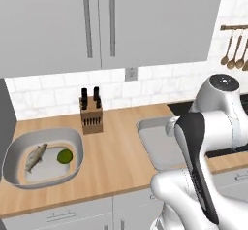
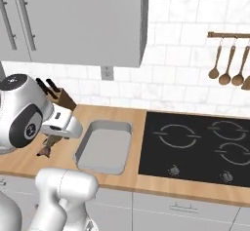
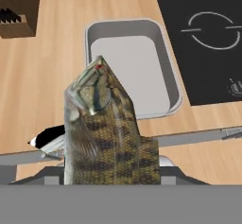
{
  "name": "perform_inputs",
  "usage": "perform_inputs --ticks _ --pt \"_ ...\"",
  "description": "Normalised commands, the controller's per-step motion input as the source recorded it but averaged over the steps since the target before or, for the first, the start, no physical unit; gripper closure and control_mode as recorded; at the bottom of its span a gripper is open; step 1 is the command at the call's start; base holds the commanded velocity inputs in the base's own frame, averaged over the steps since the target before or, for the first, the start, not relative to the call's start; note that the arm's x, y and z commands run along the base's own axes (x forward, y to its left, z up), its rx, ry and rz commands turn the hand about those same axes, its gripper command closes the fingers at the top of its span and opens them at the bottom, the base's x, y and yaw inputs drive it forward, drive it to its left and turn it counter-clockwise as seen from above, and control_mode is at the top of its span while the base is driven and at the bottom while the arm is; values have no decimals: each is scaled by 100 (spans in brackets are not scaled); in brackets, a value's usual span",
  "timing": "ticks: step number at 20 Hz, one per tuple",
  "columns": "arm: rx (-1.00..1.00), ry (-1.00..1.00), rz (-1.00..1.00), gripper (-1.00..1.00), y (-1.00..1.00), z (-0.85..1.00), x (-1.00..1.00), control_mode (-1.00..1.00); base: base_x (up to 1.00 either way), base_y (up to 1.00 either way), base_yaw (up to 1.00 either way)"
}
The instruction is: Place one lime and one fish in each tupperware on the nearby counter, to pack two identical lunches.
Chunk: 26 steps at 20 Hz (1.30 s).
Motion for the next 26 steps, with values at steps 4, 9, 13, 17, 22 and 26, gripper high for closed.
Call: perform_inputs --ticks 4,9,13,17,22,26 --pt "0 0 0 100 0 0 0 100 58 16 -6" --pt "0 0 0 100 0 -6 24 -100 30 2 -1" --pt "-1 2 0 100 6 -41 84 -100 0 0 0" --pt "1 13 0 100 -23 -55 93 -100 0 0 0" --pt "1 17 0 100 -31 -80 98 -100 0 0 0" --pt "2 2 0 100 -1 -61 90 -100 0 0 0"
